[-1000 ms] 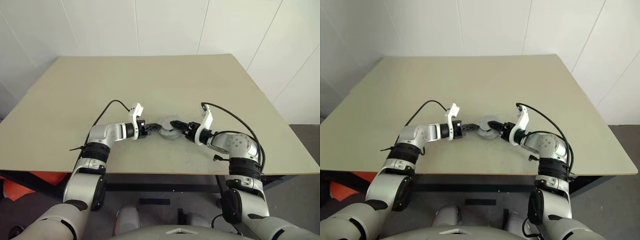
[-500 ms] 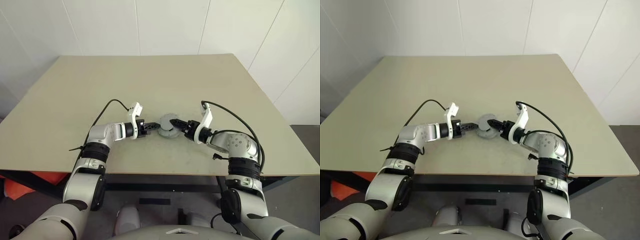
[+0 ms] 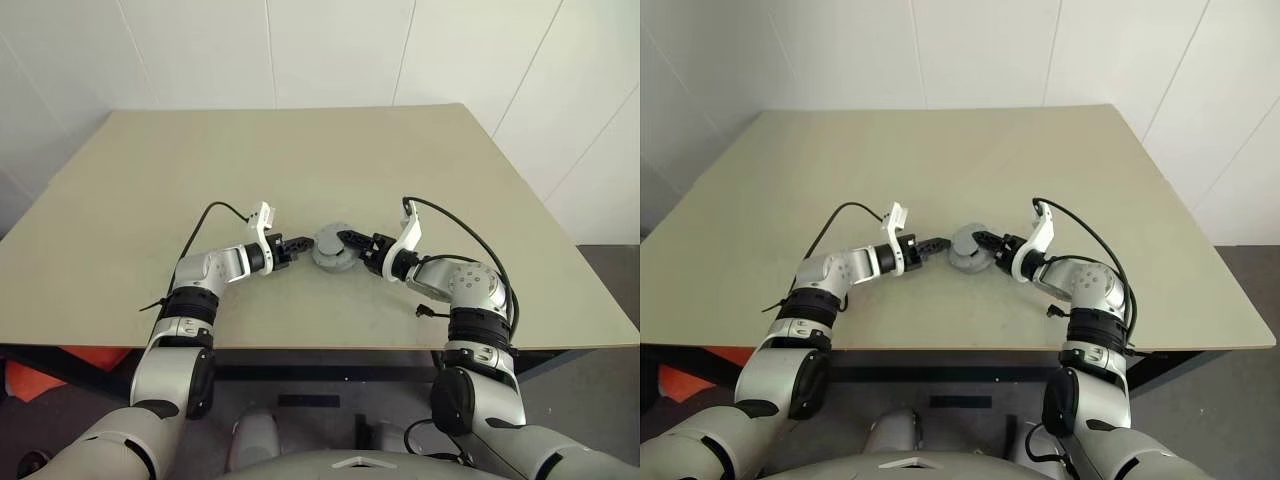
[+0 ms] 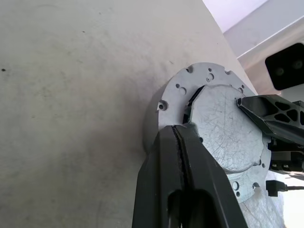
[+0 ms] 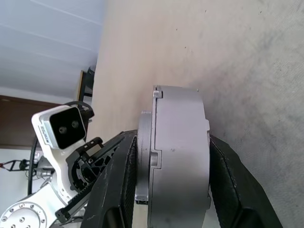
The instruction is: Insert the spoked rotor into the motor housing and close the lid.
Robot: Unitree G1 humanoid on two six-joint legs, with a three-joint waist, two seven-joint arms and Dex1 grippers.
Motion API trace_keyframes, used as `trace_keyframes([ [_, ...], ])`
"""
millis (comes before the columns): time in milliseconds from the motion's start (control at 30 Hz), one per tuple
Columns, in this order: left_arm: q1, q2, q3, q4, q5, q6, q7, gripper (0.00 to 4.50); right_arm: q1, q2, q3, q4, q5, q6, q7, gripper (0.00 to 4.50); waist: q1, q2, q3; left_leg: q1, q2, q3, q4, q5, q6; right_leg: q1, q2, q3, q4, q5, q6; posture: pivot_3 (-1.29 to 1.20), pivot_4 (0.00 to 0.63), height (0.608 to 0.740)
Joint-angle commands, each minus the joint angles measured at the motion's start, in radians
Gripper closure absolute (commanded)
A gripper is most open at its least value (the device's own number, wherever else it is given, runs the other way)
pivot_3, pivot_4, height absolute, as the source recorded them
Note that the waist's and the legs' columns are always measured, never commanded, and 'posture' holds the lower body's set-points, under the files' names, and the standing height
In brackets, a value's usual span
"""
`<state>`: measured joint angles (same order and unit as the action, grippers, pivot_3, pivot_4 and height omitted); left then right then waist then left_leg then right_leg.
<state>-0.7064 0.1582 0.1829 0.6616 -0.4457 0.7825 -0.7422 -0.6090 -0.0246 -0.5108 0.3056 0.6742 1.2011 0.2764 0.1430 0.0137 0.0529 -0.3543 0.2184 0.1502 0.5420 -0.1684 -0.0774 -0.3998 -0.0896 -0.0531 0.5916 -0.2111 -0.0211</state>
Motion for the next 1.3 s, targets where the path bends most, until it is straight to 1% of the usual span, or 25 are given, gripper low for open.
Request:
trace_keyframes([
  [33, -0.024, 0.015, 0.056, 0.013, -0.031, -0.022, 0.028, 4.5, -0.063, 0.01, -0.023, -0.021, 0.072, -0.022, 0.001, 2.39, -0.001, 0.0, 0.0, -0.002, 0.0, 0.0, 0.0, 0.0, 0.0, -0.002, 0.0, 0.0, 0.0, 0.0, 0.0, 0.0, 0.0, 0.74],
  [167, -0.021, 0.025, 0.105, 0.018, -0.063, -0.011, 0.047, 4.5, -0.09, 0.016, -0.058, -0.002, 0.097, -0.032, -0.031, 2.39, -0.001, 0.0, 0.0, -0.007, 0.002, 0.0, 0.001, -0.001, 0.002, -0.005, 0.002, 0.0, 0.0, 0.002, 0.003, 0.0, 0.0, 0.74],
  [333, -0.005, 0.03, 0.149, 0.006, -0.098, 0.004, 0.066, 4.5, -0.158, 0.053, -0.151, 0.045, 0.171, -0.06, -0.117, 2.39, -0.003, 0.0, 0.0, -0.008, 0.002, 0.0, 0.003, -0.001, 0.002, -0.006, 0.002, 0.0, 0.0, 0.001, 0.002, 0.0, 0.0, 0.74],
  [467, 0.003, 0.054, 0.215, 0.003, -0.168, 0.061, 0.065, 4.5, -0.201, 0.076, -0.16, 0.046, 0.209, -0.068, -0.155, 2.39, -0.011, 0.0, 0.0, -0.008, 0.002, 0.0, 0.004, -0.001, 0.002, -0.006, 0.002, 0.0, 0.001, 0.0, 0.0, 0.0, 0.0, 0.74],
  [567, 0.019, 0.085, 0.218, 0.009, -0.158, 0.046, 0.07, 3.9, -0.223, 0.09, -0.159, 0.045, 0.238, -0.074, -0.178, 2.39, -0.016, 0.0, 0.0, -0.008, 0.003, 0.0, 0.004, -0.001, 0.002, -0.006, 0.003, 0.0, 0.002, 0.0, 0.0, 0.0, 0.0, 0.74],
  [800, 0.075, 0.171, 0.266, -0.05, -0.28, 0.205, -0.032, 1.61, -0.277, 0.119, -0.151, 0.077, 0.28, -0.112, -0.22, 2.39, -0.02, 0.0, 0.001, -0.008, 0.004, 0.0, 0.004, -0.001, 0.002, -0.007, 0.004, 0.0, 0.002, 0.002, 0.003, 0.0, 0.0, 0.74],
  [900, 0.079, 0.192, 0.28, -0.052, -0.311, 0.249, -0.044, 0.59, -0.28, 0.118, -0.138, 0.096, 0.283, -0.119, -0.223, 2.39, -0.017, 0.0, 0.001, -0.008, 0.004, -0.001, 0.004, -0.001, 0.002, -0.007, 0.004, 0.0, 0.002, 0.002, 0.003, 0.0, 0.0, 0.74],
  [967, 0.074, 0.197, 0.293, -0.039, -0.334, 0.286, -0.038, 0.01, -0.278, 0.116, -0.13, 0.104, 0.287, -0.118, -0.225, 2.39, -0.017, 0.0, 0.001, -0.008, 0.003, -0.001, 0.005, -0.001, 0.002, -0.007, 0.003, 0.0, 0.003, 0.002, 0.003, 0.0, 0.0, 0.74],
  [1100, 0.035, 0.181, 0.381, 0.029, -0.427, 0.394, -0.008, 0.01, -0.271, 0.114, -0.12, 0.112, 0.29, -0.108, -0.228, 2.39, -0.018, -0.001, 0.001, -0.008, 0.004, -0.001, 0.007, -0.001, 0.002, -0.007, 0.003, 0.0, 0.006, 0.002, 0.003, 0.0, 0.0, 0.74],
  [1300, 0.002, 0.142, 0.42, 0.07, -0.47, 0.45, 0.044, 0.01, -0.25, 0.133, -0.102, 0.083, 0.306, -0.071, -0.24, 2.39, -0.018, -0.001, 0.001, -0.008, 0.004, -0.002, 0.012, -0.001, 0.002, -0.007, 0.003, 0.0, 0.013, 0.001, 0.001, 0.0, 0.0, 0.74],
])
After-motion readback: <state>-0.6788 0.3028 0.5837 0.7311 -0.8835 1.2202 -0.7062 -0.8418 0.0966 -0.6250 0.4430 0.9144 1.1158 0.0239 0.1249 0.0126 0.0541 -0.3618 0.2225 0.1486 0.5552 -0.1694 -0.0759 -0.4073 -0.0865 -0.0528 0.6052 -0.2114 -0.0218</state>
